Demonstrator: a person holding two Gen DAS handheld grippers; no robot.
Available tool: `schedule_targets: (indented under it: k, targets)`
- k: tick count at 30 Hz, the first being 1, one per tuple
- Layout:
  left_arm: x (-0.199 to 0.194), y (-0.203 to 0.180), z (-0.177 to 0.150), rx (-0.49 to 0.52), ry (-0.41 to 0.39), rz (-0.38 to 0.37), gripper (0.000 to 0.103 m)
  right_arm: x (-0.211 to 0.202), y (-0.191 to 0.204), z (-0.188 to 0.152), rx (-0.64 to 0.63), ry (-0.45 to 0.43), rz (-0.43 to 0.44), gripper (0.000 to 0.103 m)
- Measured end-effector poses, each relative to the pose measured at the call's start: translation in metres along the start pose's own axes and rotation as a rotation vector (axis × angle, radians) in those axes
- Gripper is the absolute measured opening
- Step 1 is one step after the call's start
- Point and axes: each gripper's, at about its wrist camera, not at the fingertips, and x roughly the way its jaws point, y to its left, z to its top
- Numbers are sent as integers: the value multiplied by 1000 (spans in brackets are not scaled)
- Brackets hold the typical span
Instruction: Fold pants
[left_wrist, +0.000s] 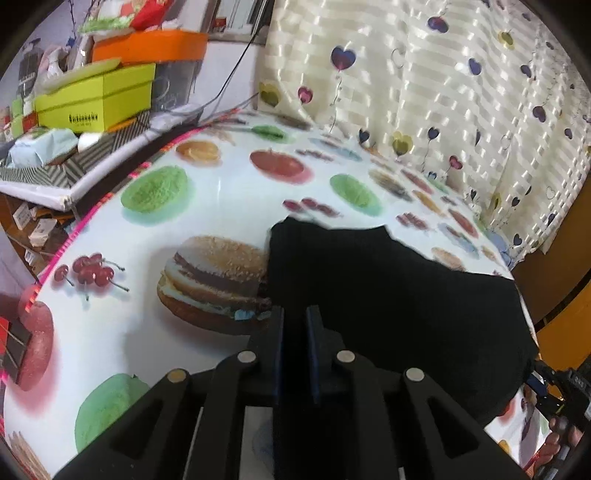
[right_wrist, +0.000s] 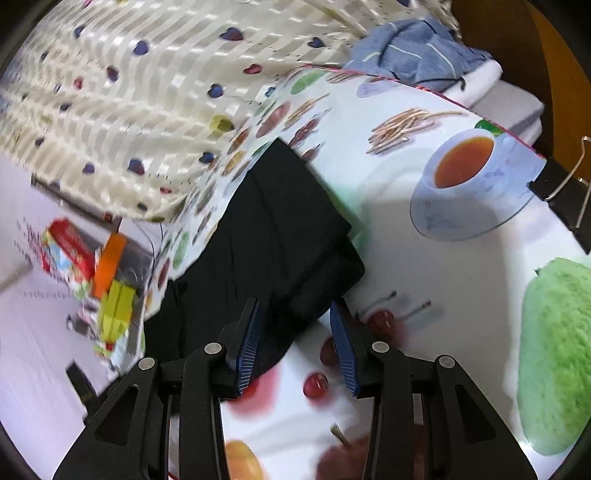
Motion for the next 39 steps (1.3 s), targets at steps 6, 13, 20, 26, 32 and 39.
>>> schedule_targets:
  k: [6,13,20,26,32,39]
  targets:
    - [-20,-14,6,42,-72,-27,15,-3,-1,2,58,-67,-45,40]
    - [13,-60,-19,157,55,-126,15,4,0,10,138,-59,-29,46]
    - [22,-70,-34,199,81,-138,15,6,4,15,112,-39,-66,46]
    - [22,-69,-35,191,83,-150,15,17,7,25,95,-55,-96,39]
    - [23,-70,-36,192,83,-150,15,24,12,29,53,-71,-113,21]
    - [23,-70,-37,186,84,-156,15,7,40,33,-49,-121,28,16]
